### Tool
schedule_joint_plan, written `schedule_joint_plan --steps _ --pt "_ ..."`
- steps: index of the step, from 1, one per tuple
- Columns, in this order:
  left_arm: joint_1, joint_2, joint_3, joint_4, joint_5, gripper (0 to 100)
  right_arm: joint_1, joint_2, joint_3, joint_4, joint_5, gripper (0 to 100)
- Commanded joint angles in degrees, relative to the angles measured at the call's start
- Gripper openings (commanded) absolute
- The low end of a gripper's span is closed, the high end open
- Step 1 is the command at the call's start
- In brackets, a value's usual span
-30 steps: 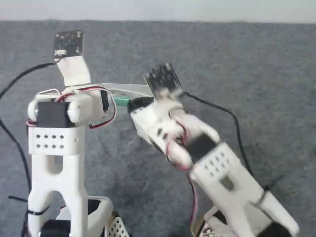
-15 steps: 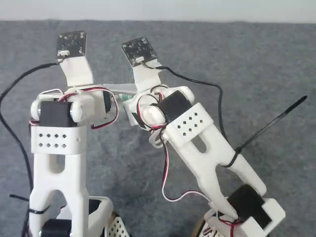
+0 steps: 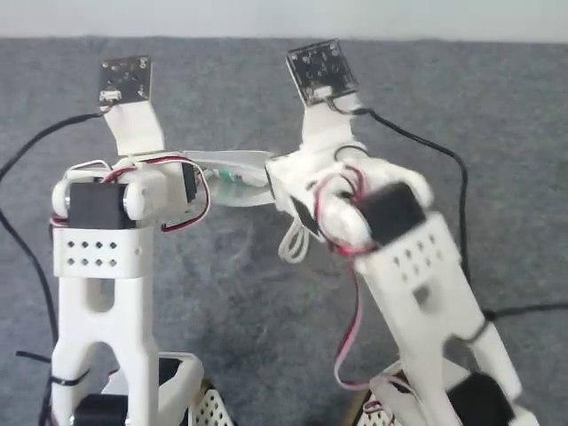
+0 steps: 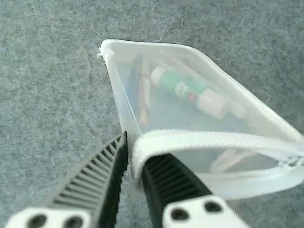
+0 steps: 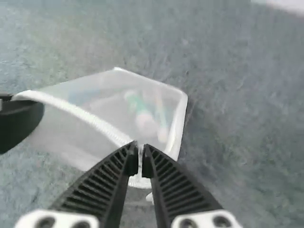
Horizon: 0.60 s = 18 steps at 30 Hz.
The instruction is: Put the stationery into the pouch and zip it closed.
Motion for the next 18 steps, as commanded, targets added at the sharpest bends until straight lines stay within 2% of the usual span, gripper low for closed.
schedule_joint_plan --steps 1,5,11,16,18 --pt "-0.5 -0.3 -0.9 -1.1 -0.6 1 0.7 -7.3 1.0 1.6 4.0 1.7" --pt "-0.5 -0.3 -0.9 -1.1 -0.7 1 0.7 -13.4 6.9 2.5 5.2 1.7" --pt "-0.5 -0.3 -0.8 -1.1 -0.7 1 0.6 -23.6 23.1 -1.2 6.5 2.0" --pt "-0.5 -0.3 -0.8 -1.1 -0.8 1 0.6 -32.1 38.2 -10.0 6.6 2.3" --pt "-0.5 -0.3 -0.8 -1.1 -0.8 1 0.6 -34.2 43.4 -13.8 6.6 5.5"
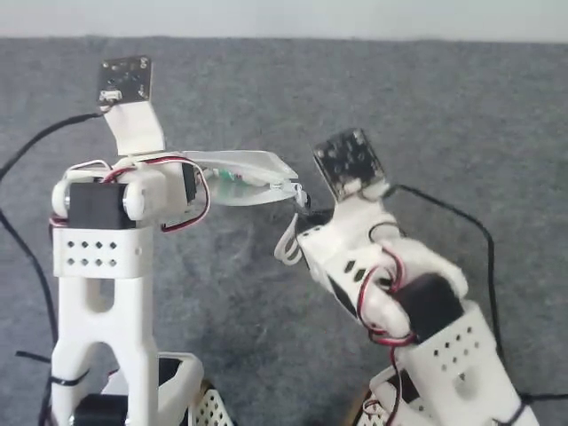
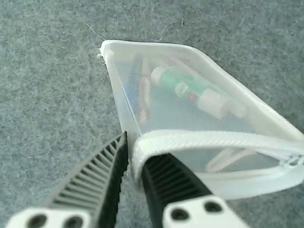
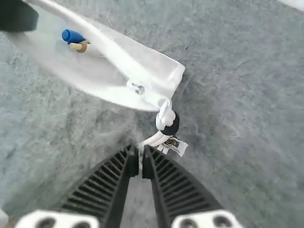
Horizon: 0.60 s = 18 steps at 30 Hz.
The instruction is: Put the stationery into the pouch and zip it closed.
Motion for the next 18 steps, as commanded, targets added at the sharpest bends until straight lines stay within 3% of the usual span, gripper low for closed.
schedule_joint_plan --steps 1,5,12,18 --pt "-0.5 -0.3 -0.8 -1.1 -0.4 1 0.6 -5.0 7.9 -7.5 0.8 8.5" --pt "-0.5 -0.3 -0.8 -1.1 -0.4 1 0.7 -5.6 16.3 -15.6 0.7 19.3" --pt "-0.5 -0.3 -0.8 -1.1 -0.4 1 0.3 -5.6 23.6 -26.7 0.8 19.4" --pt "-0.5 -0.3 -0.8 -1.1 -0.4 1 0.3 -5.5 32.0 -42.7 0.9 19.4"
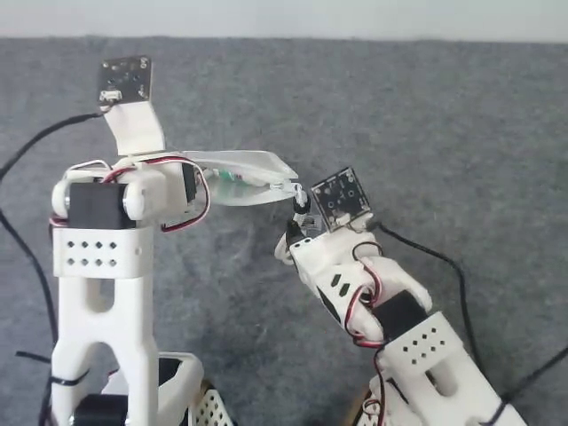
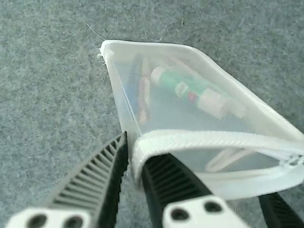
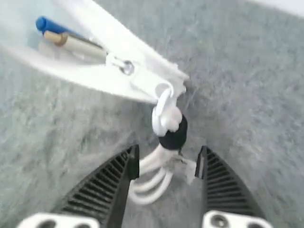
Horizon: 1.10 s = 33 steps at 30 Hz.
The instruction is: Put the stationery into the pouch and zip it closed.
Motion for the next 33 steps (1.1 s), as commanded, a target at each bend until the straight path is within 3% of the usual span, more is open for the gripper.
schedule_joint_plan --steps 1,13,21,26,33 --pt "-0.5 -0.3 -0.8 -1.1 -0.4 1 0.3 -1.6 2.8 -10.2 0.9 19.4" --pt "-0.5 -0.3 0.2 -1.2 -0.5 1 0.7 -1.6 9.8 -25.7 0.9 19.0" --pt "-0.5 -0.3 0.3 -1.6 -0.5 1 0.7 -1.6 11.1 -27.3 0.9 18.5" --pt "-0.5 -0.3 0.3 -1.6 -0.5 1 0.7 -1.6 10.7 -27.4 1.0 6.1" --pt "-0.5 -0.3 0.3 -1.6 -0.5 1 0.5 -2.2 11.1 -26.7 7.1 0.3"
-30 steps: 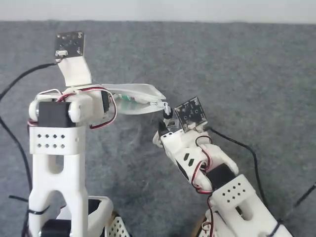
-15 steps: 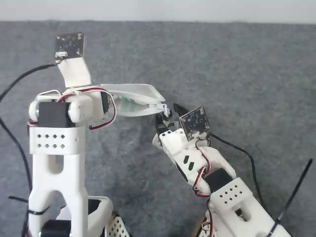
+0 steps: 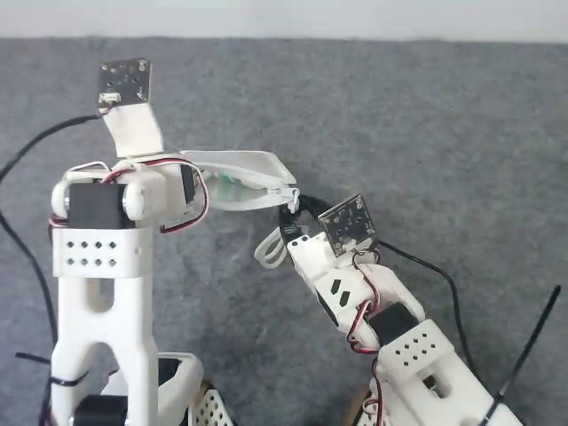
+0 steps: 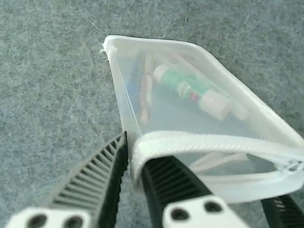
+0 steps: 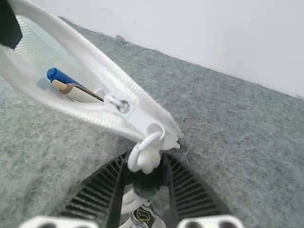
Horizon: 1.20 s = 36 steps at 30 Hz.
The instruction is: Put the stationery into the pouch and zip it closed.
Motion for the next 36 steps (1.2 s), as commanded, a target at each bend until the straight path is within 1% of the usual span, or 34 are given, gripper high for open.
schedule_joint_plan --steps 1,4,8,12,15,17,20,23,26,27,29,31,36 --pt "-0.2 -0.2 -0.7 -1.6 -0.5 1 0.1 -2.2 -0.8 0.3 2.5 0.6" --pt "-0.2 -0.2 -0.7 -1.8 -0.5 1 0.0 -2.6 -3.0 5.2 3.2 0.6" --pt "-0.2 -0.2 -0.7 -2.4 -0.5 1 0.0 -6.8 -8.4 18.2 3.3 0.6" --pt "-0.2 -0.2 -0.6 -2.4 -0.5 1 0.0 -13.2 -13.8 31.3 10.0 0.6" --pt "-0.2 -0.5 -0.7 -2.4 -0.7 1 0.0 -16.9 -16.2 36.9 15.1 0.6" --pt "-0.1 -0.5 -0.7 -2.4 -2.0 1 -0.1 -18.4 -16.4 38.0 16.4 0.6" --pt "0.2 -0.5 -0.7 -2.4 -3.5 6 -3.6 -20.4 -15.9 39.0 17.0 0.6" --pt "0.0 -0.5 -0.8 -2.4 -3.7 17 -8.2 -23.1 -15.6 42.3 17.5 0.6" --pt "0.2 -0.5 -0.9 -2.4 -3.7 26 -12.8 -27.1 -15.6 47.1 20.2 0.6" --pt "0.3 -0.5 -1.0 -2.4 -3.8 28 -14.1 -28.7 -15.6 48.5 20.3 0.6" --pt "1.3 -0.6 -1.5 -3.3 -4.0 27 -16.3 -32.0 -15.6 51.1 20.4 0.6" --pt "3.1 -0.6 -1.9 -4.0 -6.3 27 -18.4 -35.0 -15.6 53.9 20.4 0.6" --pt "12.0 -0.6 -2.8 -6.2 -11.9 27 -21.3 -40.7 -15.6 58.2 20.1 0.6"
